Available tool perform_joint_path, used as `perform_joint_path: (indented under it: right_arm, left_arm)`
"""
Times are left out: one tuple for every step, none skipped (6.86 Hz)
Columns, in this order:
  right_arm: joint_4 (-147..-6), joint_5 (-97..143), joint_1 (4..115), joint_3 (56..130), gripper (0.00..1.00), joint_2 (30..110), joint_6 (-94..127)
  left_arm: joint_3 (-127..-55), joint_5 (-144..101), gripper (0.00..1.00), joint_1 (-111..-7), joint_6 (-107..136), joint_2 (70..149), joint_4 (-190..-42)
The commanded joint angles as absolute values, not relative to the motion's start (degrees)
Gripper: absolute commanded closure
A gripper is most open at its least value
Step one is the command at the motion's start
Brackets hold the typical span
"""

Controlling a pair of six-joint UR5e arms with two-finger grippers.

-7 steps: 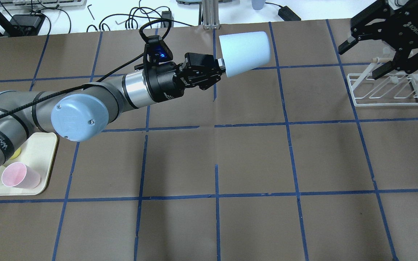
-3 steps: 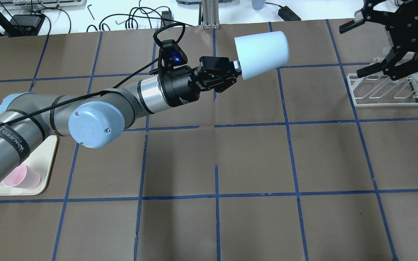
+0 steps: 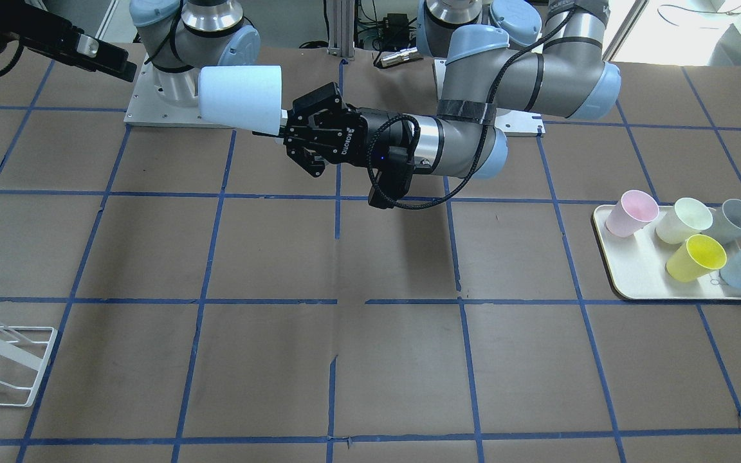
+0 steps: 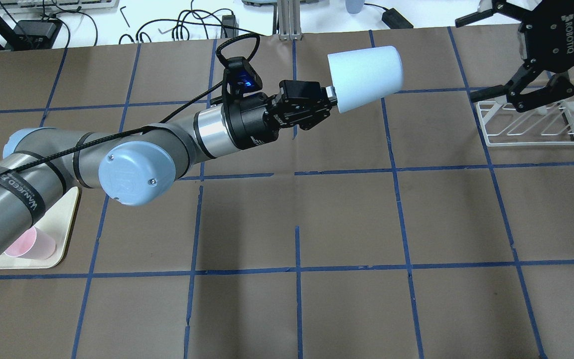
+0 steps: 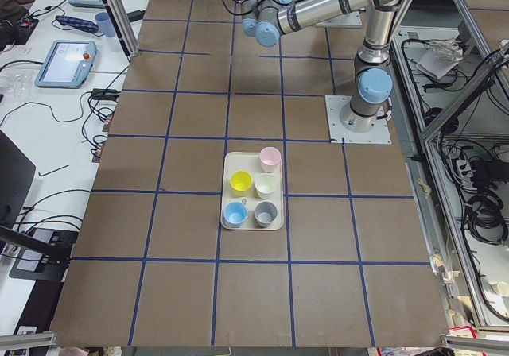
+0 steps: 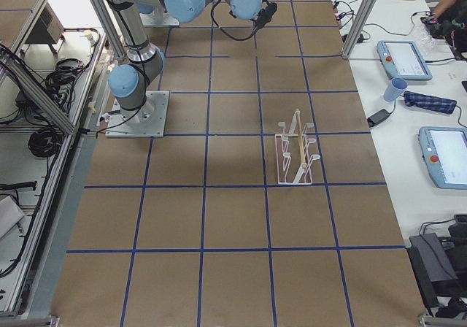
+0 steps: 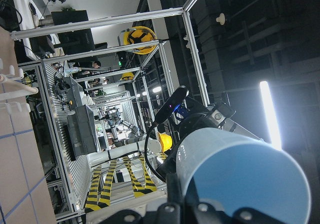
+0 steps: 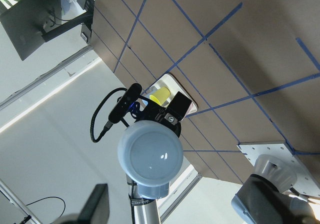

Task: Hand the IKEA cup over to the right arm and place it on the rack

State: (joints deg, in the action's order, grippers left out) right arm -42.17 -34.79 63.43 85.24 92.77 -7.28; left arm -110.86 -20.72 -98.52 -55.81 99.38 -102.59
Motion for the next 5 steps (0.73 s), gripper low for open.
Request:
perform_joint_path:
  right_arm:
    - [-37.38,-34.37,63.81,85.34,0.0,92.64,-5.9]
    - [-33.61,-34.19,63.98,85.52,0.0,92.38,-5.45]
    - [-32.79,-34.1,64.07,86.21,0.0,92.11,-3.88]
    - [-33.31,-34.19,64.42,86.39,0.0,92.11,1.35]
    - [-33.66,-33.41,65.38,86.66,0.0,91.94,2.8]
  left_arm:
    - [-110.92,-20.65,1.0,-98.7,-55.81,99.32,-102.74]
    - [-110.92,-20.65,1.0,-98.7,-55.81,99.32,-102.74]
    - [-110.92,-20.65,1.0,-98.7,-55.81,99.23,-102.74]
    - [-110.83,-20.65,1.0,-98.7,-55.81,99.32,-102.83]
    - [-110.92,-20.65,1.0,-98.7,-55.81,99.32,-102.75]
